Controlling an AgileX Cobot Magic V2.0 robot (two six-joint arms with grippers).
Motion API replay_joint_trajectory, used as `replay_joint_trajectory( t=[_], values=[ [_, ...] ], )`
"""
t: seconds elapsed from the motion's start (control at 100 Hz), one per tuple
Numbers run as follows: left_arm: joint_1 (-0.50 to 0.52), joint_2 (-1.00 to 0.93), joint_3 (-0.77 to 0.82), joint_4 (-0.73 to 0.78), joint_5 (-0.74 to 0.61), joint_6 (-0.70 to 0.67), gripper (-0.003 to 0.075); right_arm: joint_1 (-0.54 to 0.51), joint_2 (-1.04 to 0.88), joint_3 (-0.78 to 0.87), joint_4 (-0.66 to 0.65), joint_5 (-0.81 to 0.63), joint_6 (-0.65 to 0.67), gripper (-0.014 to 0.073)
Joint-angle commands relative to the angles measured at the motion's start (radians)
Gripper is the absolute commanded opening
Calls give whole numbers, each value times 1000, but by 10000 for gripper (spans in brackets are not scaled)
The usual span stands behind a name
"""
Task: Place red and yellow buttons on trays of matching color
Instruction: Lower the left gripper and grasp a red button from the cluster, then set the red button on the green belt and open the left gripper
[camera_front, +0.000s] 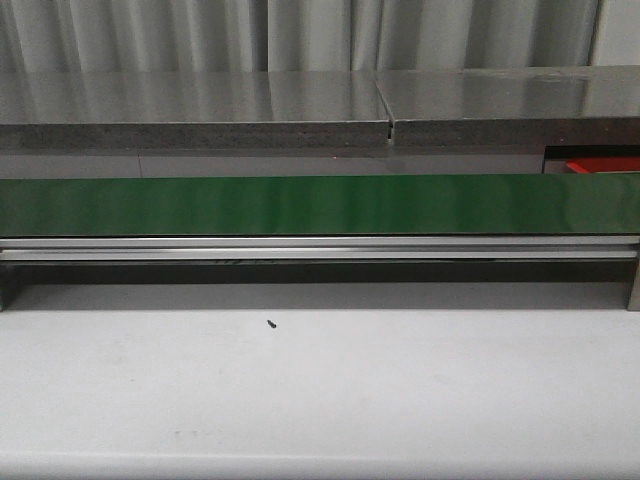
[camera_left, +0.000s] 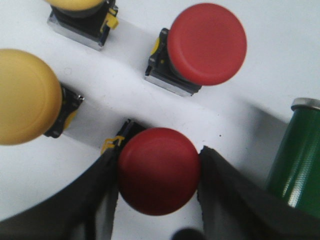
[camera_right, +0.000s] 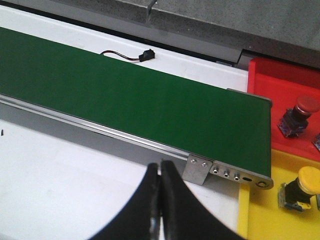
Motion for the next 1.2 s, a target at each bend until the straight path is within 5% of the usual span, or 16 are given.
replay_joint_trajectory(
  t=[0.0,0.14,0.59,1.19],
  values=[
    [1,-56,-32,-23,-29,-11,114,2,-1,-26,18,-61,-6,-67],
    [1,-64,-43,-25,8,-11,-20,2,-1,-26,18,-61,-6,-67],
    [-34,-298,-52,-107,133,61,-19,2,-1,-26,18,-61,-6,-67],
    [-208,-351,147,-134,20,99,-18,2,-1,-26,18,-61,-6,-67]
  ],
)
